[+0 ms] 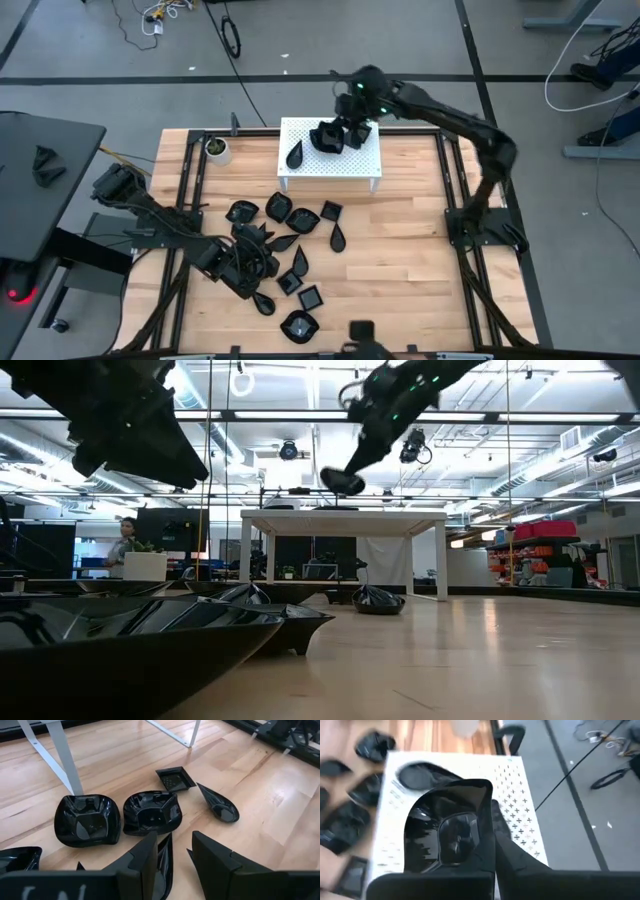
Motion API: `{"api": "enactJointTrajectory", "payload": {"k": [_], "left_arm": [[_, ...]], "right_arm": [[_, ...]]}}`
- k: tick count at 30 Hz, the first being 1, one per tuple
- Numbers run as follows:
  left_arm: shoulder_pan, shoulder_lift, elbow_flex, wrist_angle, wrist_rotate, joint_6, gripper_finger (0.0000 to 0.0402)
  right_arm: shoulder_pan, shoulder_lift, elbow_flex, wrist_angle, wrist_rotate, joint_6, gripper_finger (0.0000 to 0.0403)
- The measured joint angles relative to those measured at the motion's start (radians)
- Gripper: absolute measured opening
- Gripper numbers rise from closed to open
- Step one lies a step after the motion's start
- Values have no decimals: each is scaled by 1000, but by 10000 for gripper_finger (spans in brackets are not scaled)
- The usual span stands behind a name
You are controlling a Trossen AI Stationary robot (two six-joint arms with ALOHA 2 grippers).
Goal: Pick & Place Mini shaped plates
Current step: Stack the black leaf-shaped plate on top of the other black leaf-shaped plate on the shelf, then stack the black drop-shaped plate on top of the other black drop-shaped plate on the shelf
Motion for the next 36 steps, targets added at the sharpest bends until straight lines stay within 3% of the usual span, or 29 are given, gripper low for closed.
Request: {"api": "enactJointTrajectory", "payload": {"k": [6,12,18,21,24,27,32,36], "left_arm": [[11,0,0,0,18,0,128],[8,0,0,-1,18,0,128],[7,0,0,-1,18,0,128],[6,0,0,-1,18,0,128],[6,0,0,-1,20,0,128],[6,0,0,-1,53,19,128],[1,0,0,-52,204,-13,128],[-34,0,0,-187,327,-164,128]], "right_arm": [[-10,101,113,-41,22,-77,7],[-11,101,110,-29,32,-122,60],[4,89,109,-15,73,-39,124],[38,59,109,-25,34,46,136],[120,24,82,-23,-56,67,134],[252,-25,1,21,-49,74,120],[517,-117,-224,157,157,117,86],[704,-174,-425,309,302,241,62]]}}
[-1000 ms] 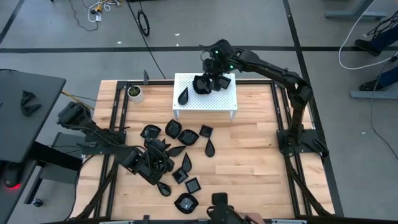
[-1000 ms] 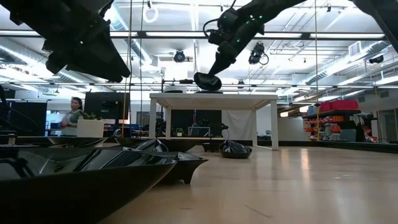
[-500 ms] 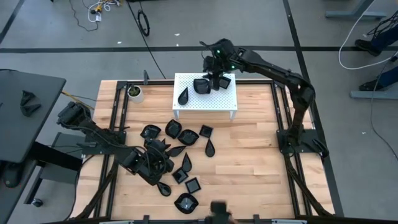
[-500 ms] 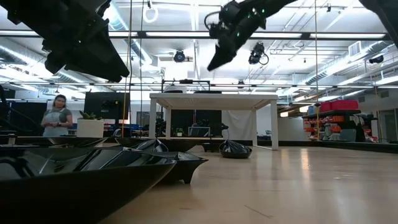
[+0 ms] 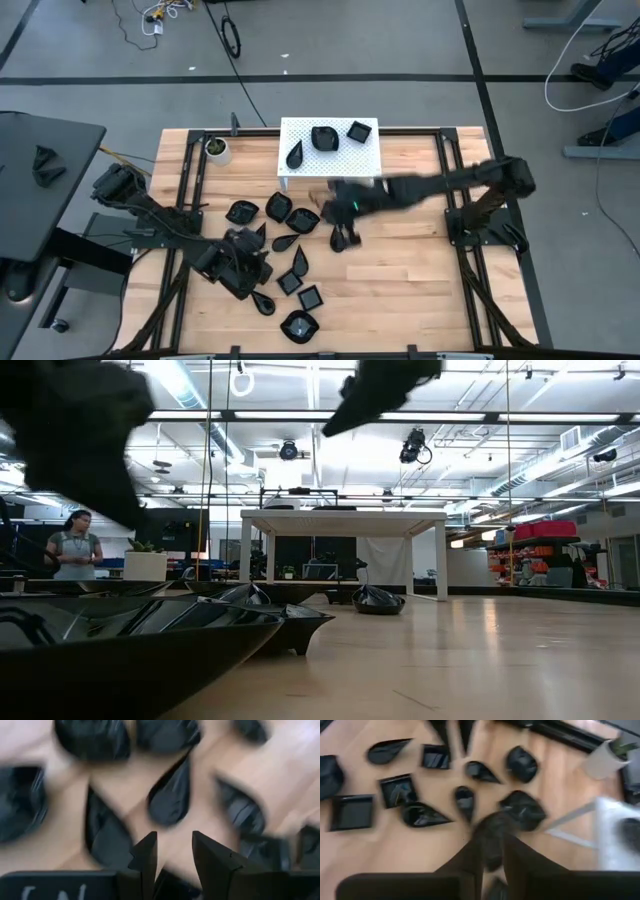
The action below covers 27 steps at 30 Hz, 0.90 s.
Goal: Pick & Place Mini shaped plates
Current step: Stack the black drop-shaped plate on top of the other black drop-shaped plate on the shelf
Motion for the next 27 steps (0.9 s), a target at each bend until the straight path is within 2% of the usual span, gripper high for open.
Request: {"api": "enactJointTrajectory", "payload": {"k": [4,8,12,15,20,24,27], "left_arm": [[-38,0,-2,-158,57,-176,126],[-48,0,-59,-204,53,-316,124],[-22,0,-165,-126,46,-435,128],[5,0,-253,46,37,-449,132],[36,-4,-346,238,-28,-443,131],[43,0,-352,260,-63,-425,112],[55,0,-352,283,-62,-367,83]], "right_arm": [[151,-27,-209,239,78,163,43],[261,-30,-390,514,147,275,32],[325,-30,-532,781,163,348,24],[340,-30,-601,946,164,354,20],[334,-30,-631,1041,169,341,17],[326,-30,-631,1055,208,323,18],[325,-30,-631,1065,225,319,18]]}}
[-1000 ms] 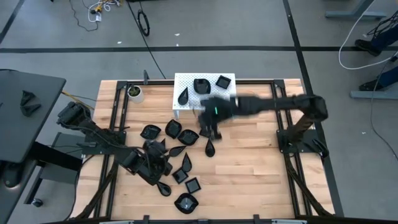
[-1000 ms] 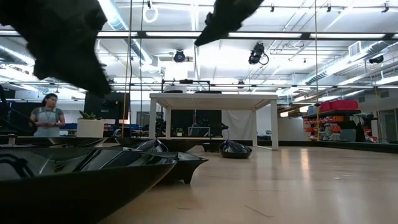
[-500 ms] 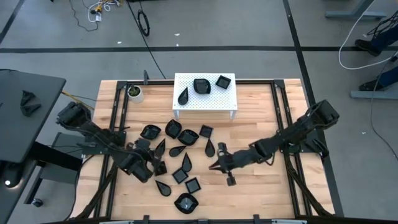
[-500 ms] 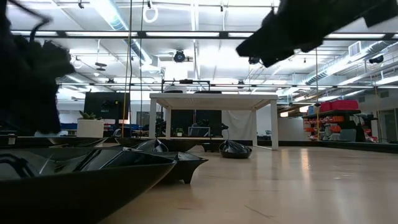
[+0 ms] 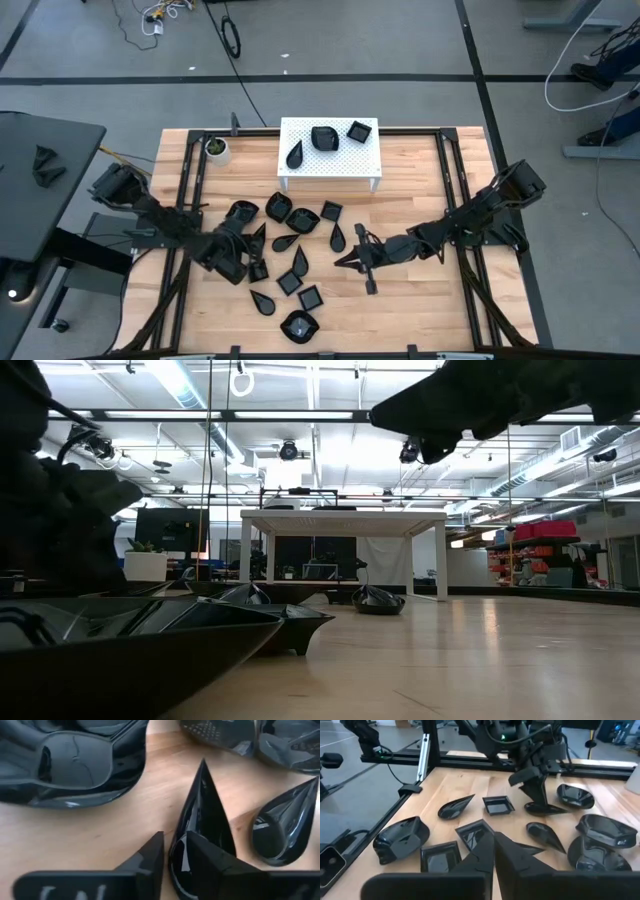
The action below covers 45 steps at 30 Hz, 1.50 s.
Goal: Pick & Place Mini shaped plates
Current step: Stack the black drop-shaped plate on top of the other black drop-shaped plate on the shelf
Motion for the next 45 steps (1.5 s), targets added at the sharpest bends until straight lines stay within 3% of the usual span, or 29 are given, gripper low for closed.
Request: {"api": "enactJointTrajectory", "payload": {"k": [6,11,16,20,26,32,38,45], "left_arm": [[0,0,0,8,-16,57,10],[2,0,55,-21,-30,111,10],[28,-7,216,-152,17,212,6],[85,-8,412,-251,31,401,9],[290,-8,654,-267,44,884,5],[602,-9,737,-256,148,1208,4],[855,-9,736,-248,250,1261,14],[943,13,736,-202,345,1262,19]], "right_arm": [[0,0,0,-2,9,-2,18],[0,0,0,-2,9,-2,18],[0,0,0,-2,9,-2,18],[0,0,0,5,9,-2,18],[0,0,0,9,9,-1,18],[0,0,0,10,9,17,18],[0,1,0,10,9,27,18],[0,1,0,14,9,27,18]]}}
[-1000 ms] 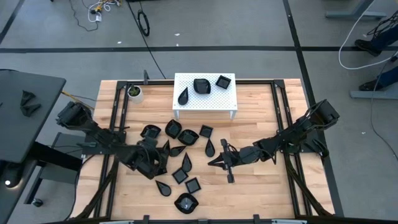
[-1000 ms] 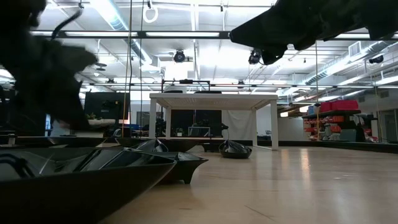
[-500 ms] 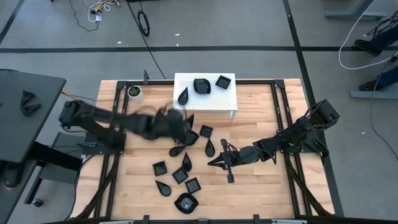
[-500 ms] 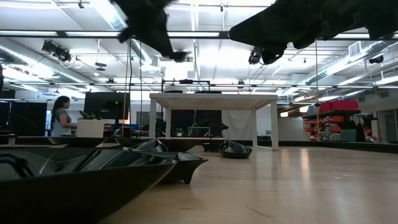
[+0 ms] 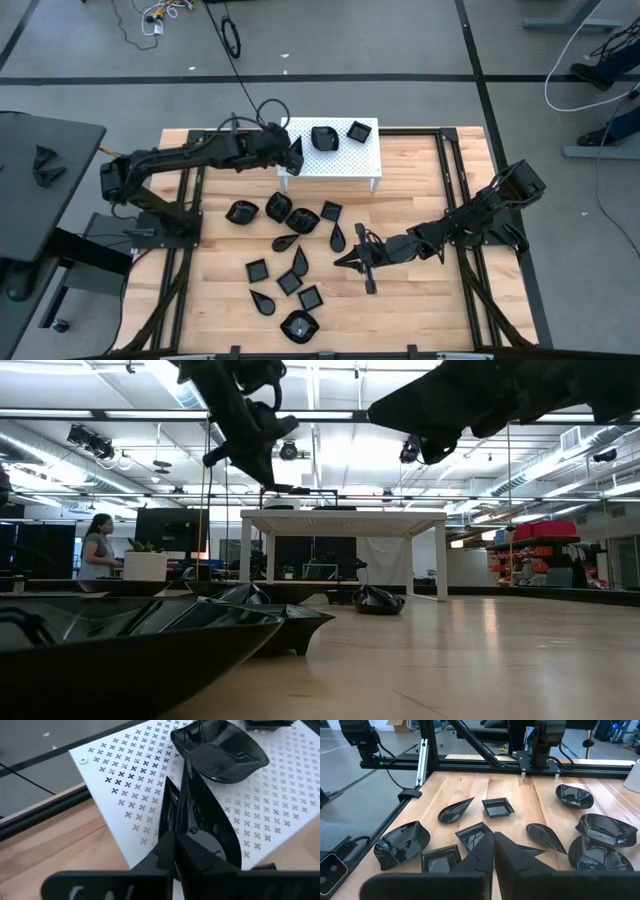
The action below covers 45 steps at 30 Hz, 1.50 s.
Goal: Pick & Place Mini shaped plates
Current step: Stack the black drop-shaped plate on top of the other black drop-shaped plate on the shelf, then stack the black square plate on top of the other black square plate on the shelf
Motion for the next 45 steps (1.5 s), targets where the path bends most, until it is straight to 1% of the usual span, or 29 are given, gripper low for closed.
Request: {"api": "enactJointTrajectory", "payload": {"k": [8,12,17,22,25,28,32,35,36,39,41,43,45], "left_arm": [[-2,62,-1,26,-17,-8,20],[-2,66,-1,29,-69,-9,26],[-2,64,-1,28,-78,-8,56],[-2,64,-1,0,-17,-7,101],[-3,64,-1,-35,-22,-9,119],[-10,64,-1,-62,-47,-9,121],[-43,39,-2,-85,-112,21,108],[-100,-24,2,-129,-150,26,99],[-128,-45,1,-173,-151,25,96],[-246,-97,0,-267,-164,-8,91],[-349,-118,0,-360,-201,-63,88],[-458,-124,-14,-427,-246,-163,88],[-566,-124,-55,-474,-285,-282,87]], "right_arm": [[0,0,1,20,0,1,18],[0,0,1,27,-1,6,18],[0,0,1,32,-1,7,18],[0,0,1,33,-1,7,18],[0,0,1,33,-1,7,18],[0,0,1,32,-1,7,18],[0,0,1,32,-1,7,18],[0,0,1,25,-1,8,18],[0,0,1,24,-1,8,18],[0,0,1,14,-1,8,18],[0,0,1,13,-1,8,18],[0,0,1,12,0,8,18],[0,0,1,12,-1,8,18]]}}
